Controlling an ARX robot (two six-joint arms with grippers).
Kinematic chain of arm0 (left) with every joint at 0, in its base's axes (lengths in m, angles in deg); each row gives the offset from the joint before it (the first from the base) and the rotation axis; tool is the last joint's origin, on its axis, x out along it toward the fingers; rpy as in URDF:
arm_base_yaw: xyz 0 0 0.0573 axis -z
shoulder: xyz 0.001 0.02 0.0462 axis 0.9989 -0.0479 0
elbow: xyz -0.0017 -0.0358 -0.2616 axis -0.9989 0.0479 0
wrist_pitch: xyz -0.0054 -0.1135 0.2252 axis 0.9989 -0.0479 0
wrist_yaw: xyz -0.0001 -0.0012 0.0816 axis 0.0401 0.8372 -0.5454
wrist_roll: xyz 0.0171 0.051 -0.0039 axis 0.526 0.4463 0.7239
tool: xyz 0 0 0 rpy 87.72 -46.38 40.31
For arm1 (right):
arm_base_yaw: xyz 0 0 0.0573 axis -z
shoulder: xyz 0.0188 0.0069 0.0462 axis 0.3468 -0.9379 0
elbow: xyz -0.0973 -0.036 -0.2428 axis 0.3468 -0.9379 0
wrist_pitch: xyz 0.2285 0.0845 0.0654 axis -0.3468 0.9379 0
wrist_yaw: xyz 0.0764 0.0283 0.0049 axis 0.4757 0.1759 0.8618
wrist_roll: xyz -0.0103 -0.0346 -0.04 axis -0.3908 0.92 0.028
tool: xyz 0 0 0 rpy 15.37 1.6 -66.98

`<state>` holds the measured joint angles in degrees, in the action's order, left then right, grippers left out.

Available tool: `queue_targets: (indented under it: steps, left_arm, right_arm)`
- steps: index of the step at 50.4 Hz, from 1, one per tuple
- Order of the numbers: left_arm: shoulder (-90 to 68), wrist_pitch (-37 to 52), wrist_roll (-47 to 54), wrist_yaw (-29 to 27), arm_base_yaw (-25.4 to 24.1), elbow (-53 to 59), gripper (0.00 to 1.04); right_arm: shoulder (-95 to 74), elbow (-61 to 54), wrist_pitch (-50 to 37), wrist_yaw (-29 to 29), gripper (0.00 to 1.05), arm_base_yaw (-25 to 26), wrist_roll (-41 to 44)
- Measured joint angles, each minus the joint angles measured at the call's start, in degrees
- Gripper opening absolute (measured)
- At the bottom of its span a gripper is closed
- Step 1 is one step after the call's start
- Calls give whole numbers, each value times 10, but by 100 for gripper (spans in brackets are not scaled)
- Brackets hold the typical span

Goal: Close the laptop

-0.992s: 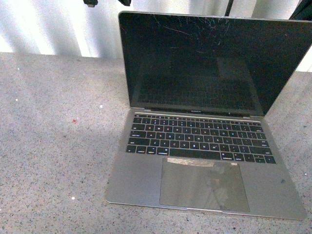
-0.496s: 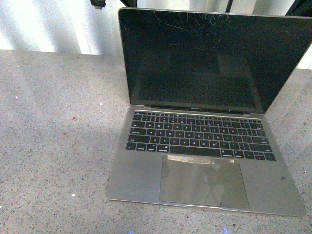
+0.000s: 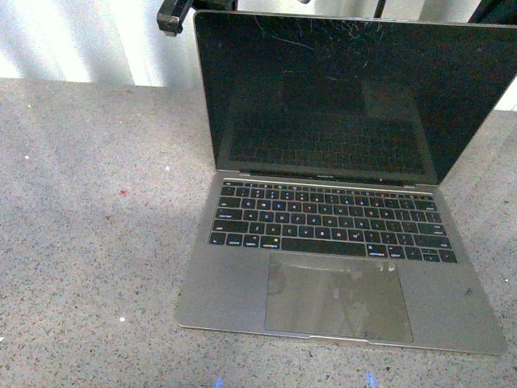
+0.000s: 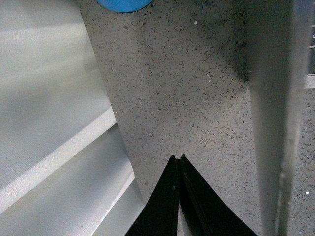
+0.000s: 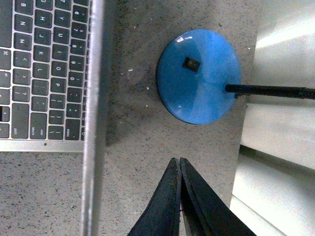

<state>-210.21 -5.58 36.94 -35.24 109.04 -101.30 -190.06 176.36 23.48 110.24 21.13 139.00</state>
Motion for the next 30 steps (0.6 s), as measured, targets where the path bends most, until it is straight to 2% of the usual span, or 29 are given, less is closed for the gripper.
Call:
queue_targets:
  steps: [30]
  left_arm:
    - [49,12,0,16,13,62,4]
  right_arm:
    - [43,-40,33,-15,3,-19,-21]
